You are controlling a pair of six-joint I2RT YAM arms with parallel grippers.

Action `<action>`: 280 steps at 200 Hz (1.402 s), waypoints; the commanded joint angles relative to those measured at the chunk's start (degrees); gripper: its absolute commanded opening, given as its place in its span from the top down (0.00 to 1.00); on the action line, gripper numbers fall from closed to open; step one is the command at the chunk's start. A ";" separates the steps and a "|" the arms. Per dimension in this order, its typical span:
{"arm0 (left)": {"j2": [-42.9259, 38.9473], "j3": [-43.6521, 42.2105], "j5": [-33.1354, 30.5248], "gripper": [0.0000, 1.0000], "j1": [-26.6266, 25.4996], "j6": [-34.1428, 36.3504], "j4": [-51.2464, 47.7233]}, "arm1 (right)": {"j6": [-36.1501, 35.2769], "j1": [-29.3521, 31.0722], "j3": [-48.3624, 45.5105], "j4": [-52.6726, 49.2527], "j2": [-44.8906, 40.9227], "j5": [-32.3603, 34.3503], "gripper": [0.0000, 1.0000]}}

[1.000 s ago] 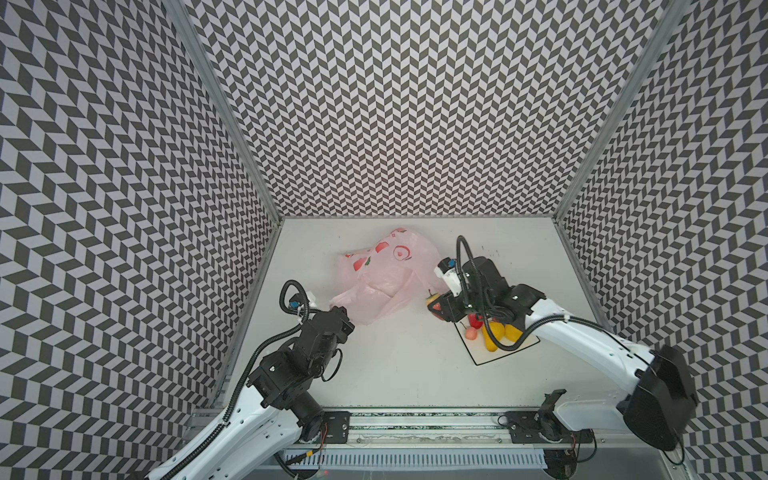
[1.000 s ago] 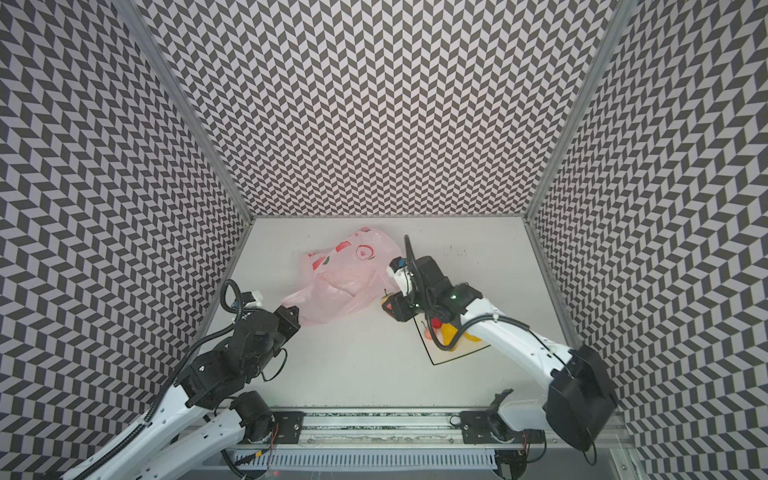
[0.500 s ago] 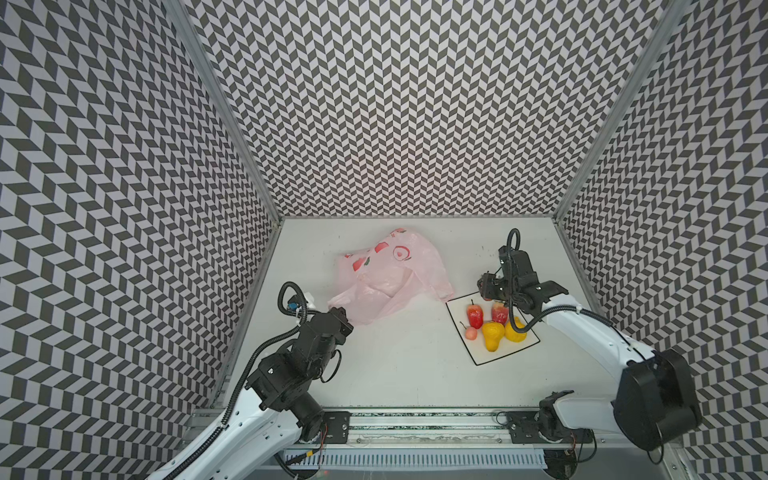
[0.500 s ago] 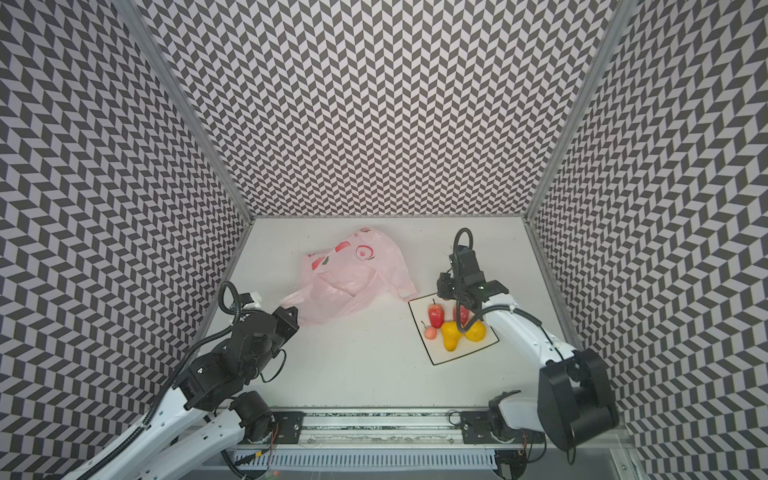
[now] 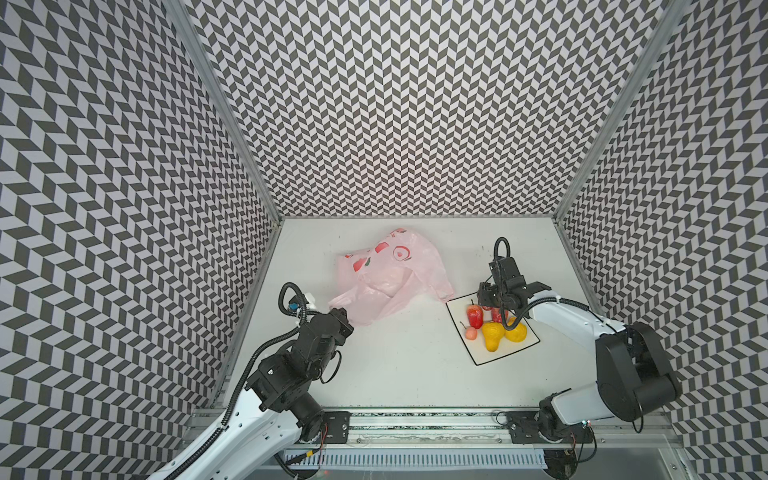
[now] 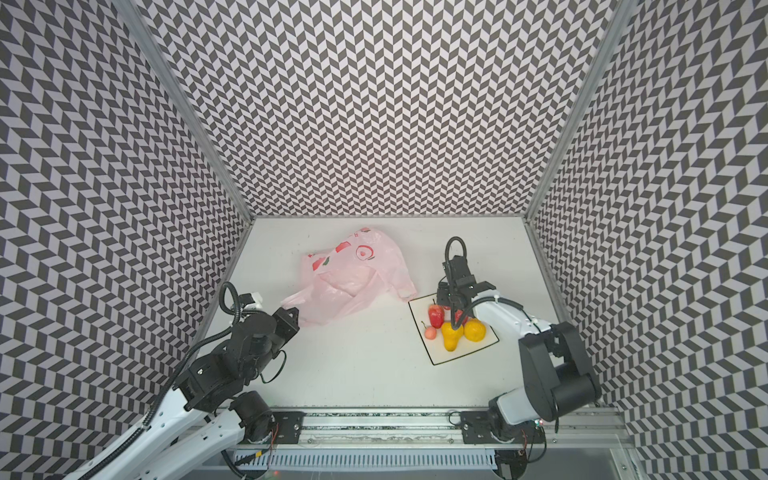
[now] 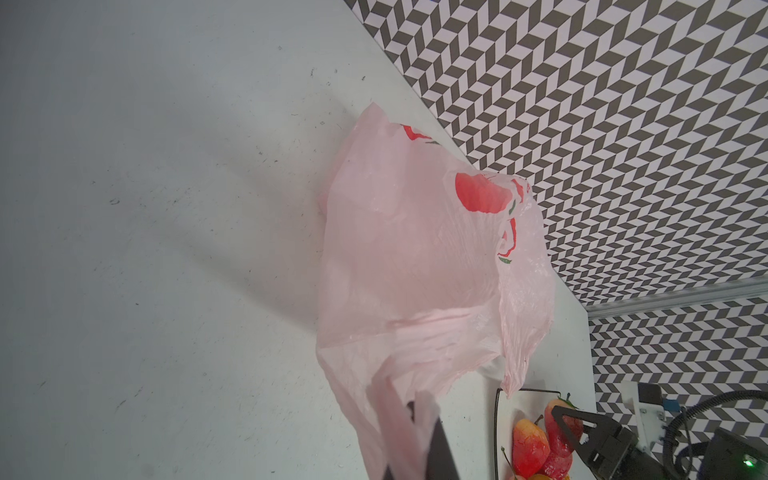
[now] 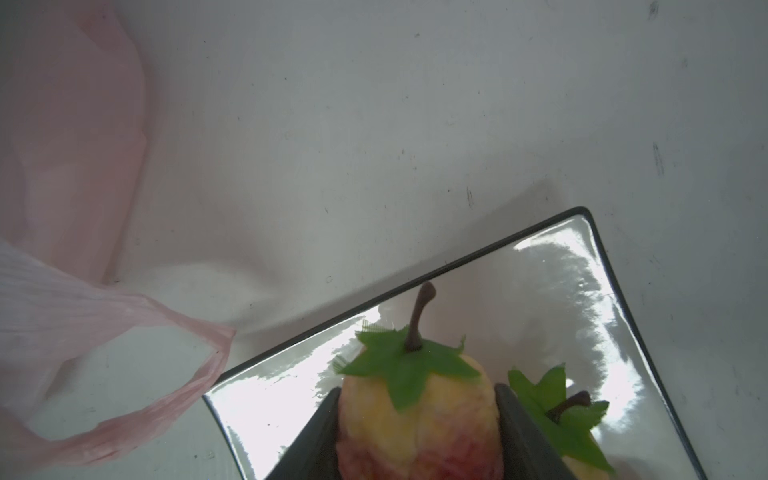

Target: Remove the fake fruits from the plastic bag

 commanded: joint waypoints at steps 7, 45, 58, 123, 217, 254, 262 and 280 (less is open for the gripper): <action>-0.01 -0.50 0.20 1.00 0.32 0.85 1.38 | -0.21 -0.32 -1.27 2.40 0.59 1.85 0.45; 0.64 -0.46 0.84 1.00 0.36 1.23 2.20 | -0.70 -0.46 -1.32 2.10 0.12 2.06 0.38; 0.94 -0.47 1.09 1.00 0.36 1.22 2.45 | -0.79 -0.39 -0.99 1.76 -0.52 1.83 0.35; 4.62 -0.50 4.41 0.93 0.32 3.35 6.36 | -0.73 -2.37 0.91 1.66 -10.91 3.75 0.31; -0.52 7.07 1.16 0.00 0.36 8.03 -8.93 | 1.60 -9.77 -12.22 26.24 -24.21 14.37 0.25; -0.38 17.94 -13.59 0.00 0.35 13.63 -19.47 | 1.63 -14.26 -14.44 31.80 -22.25 15.56 0.13; 1.06 20.09 -16.15 0.00 0.34 15.38 -19.70 | 1.69 -15.08 -14.83 32.70 -21.92 16.43 0.07; 4.97 23.11 -21.47 0.00 0.36 20.36 -17.14 | 1.74 -16.94 -16.00 34.85 -21.18 18.50 0.00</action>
